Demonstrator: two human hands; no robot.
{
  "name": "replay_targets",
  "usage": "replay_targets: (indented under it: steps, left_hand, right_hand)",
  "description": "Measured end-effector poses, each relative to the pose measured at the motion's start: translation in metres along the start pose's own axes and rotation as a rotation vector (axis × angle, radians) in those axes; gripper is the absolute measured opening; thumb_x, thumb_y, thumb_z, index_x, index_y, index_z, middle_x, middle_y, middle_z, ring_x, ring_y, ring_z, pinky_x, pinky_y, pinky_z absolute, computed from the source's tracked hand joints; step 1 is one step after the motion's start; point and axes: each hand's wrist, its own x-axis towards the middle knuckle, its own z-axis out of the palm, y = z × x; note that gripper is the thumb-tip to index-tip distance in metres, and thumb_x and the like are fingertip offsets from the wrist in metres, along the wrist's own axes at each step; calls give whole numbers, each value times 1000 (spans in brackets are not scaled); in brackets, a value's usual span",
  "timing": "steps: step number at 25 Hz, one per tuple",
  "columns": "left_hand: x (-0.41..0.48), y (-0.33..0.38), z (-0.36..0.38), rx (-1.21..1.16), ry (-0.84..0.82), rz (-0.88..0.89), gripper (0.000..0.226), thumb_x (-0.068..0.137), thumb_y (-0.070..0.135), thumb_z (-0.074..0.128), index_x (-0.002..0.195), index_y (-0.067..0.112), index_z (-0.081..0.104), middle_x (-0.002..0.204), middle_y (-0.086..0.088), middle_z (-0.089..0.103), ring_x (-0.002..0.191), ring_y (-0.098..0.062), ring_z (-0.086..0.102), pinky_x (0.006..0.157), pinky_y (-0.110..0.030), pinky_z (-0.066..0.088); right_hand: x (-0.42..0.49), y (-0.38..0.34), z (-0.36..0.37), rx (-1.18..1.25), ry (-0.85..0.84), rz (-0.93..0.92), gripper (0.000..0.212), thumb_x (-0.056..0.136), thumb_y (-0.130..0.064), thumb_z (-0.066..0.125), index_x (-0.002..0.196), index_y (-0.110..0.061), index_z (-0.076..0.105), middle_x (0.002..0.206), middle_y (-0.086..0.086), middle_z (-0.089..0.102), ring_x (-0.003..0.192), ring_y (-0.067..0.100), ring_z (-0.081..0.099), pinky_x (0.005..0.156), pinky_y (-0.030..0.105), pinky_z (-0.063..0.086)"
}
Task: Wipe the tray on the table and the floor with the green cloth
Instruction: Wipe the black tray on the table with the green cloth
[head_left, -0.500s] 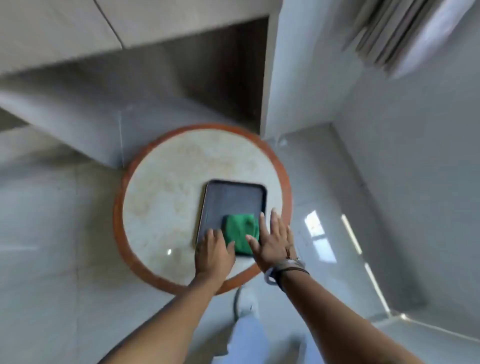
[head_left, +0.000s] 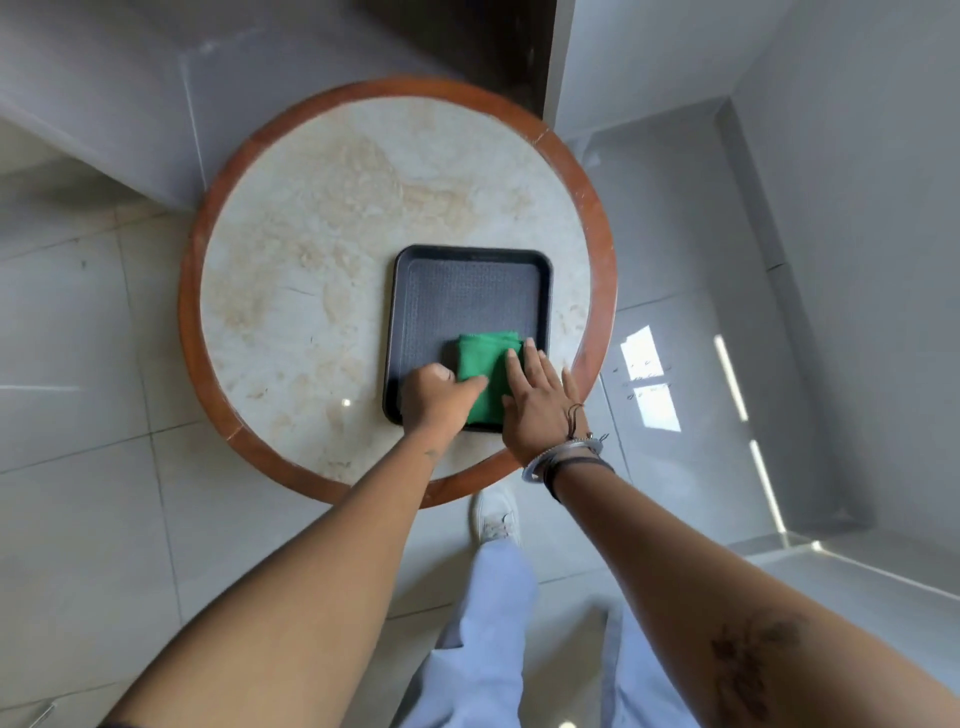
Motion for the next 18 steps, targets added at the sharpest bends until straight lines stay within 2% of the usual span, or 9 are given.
replay_targets:
  steps: [2, 4, 6, 8, 11, 13, 15, 16, 18]
  left_hand:
    - [-16, 15, -1, -113, -8, 34, 39, 64, 30, 79, 54, 19, 43, 49, 7, 47, 47, -14, 42, 40, -22, 35]
    - [-36, 35, -5, -232, -25, 83, 36, 64, 26, 76, 59, 21, 40, 53, 6, 45, 48, -11, 39, 42, -22, 34]
    - [-59, 52, -6, -431, -95, 85, 28, 63, 25, 74, 66, 18, 47, 63, 0, 53, 56, -13, 48, 50, -27, 41]
    - [-82, 66, 5, -629, -248, 74, 23, 66, 22, 74, 78, 13, 56, 79, -10, 63, 72, -20, 60, 63, -34, 50]
    - [-110, 86, 41, -635, -471, 62, 27, 68, 17, 76, 85, 8, 56, 87, -19, 63, 81, -27, 61, 69, -41, 49]
    - [-120, 94, 82, -460, -523, 91, 27, 72, 13, 79, 78, 11, 52, 78, -17, 60, 76, -26, 58, 62, -34, 47]
    - [-112, 90, 133, -227, -479, 152, 27, 78, 18, 79, 84, 12, 54, 78, -13, 60, 76, -27, 60, 65, -36, 50]
    - [-102, 83, 158, -71, -425, 185, 31, 78, 29, 77, 95, 13, 56, 87, -11, 64, 82, -29, 63, 74, -40, 53]
    - [-75, 64, 211, 338, -348, 280, 61, 77, 53, 68, 123, 16, 51, 120, -8, 61, 112, -29, 60, 97, -40, 47]
  right_hand:
    - [-5, 5, -17, 234, 158, 125, 60, 86, -22, 59, 142, -8, 38, 154, 17, 31, 137, 32, 35, 113, 45, 28]
    - [-13, 15, -39, 591, 242, 382, 60, 82, -29, 70, 135, -10, 47, 144, 14, 46, 130, 31, 44, 107, 42, 38]
    - [-22, 30, -62, 1116, 173, 631, 54, 78, -36, 76, 124, -15, 55, 121, 6, 63, 119, 28, 54, 95, 39, 45]
    - [-32, 61, -82, 1560, -75, 682, 46, 74, -44, 75, 111, -19, 63, 97, 0, 73, 109, 27, 62, 88, 38, 48]
    - [-59, 120, -102, 1733, -384, 639, 42, 76, -43, 70, 111, -20, 69, 111, 6, 73, 107, 25, 66, 92, 44, 53]
    - [-76, 163, -105, 1840, -381, 605, 36, 81, -25, 67, 114, -11, 68, 117, 14, 70, 106, 30, 66, 85, 44, 57]
    - [-79, 212, -96, 1875, -240, 620, 37, 82, -9, 63, 118, -5, 64, 118, 18, 68, 105, 34, 66, 81, 44, 58]
    - [-76, 238, -86, 1809, -114, 695, 38, 82, -4, 62, 120, -3, 62, 117, 18, 68, 101, 35, 67, 80, 45, 58]
    - [-63, 295, -59, 1511, 188, 917, 35, 83, 1, 65, 117, 2, 59, 108, 20, 67, 86, 33, 66, 70, 40, 59]
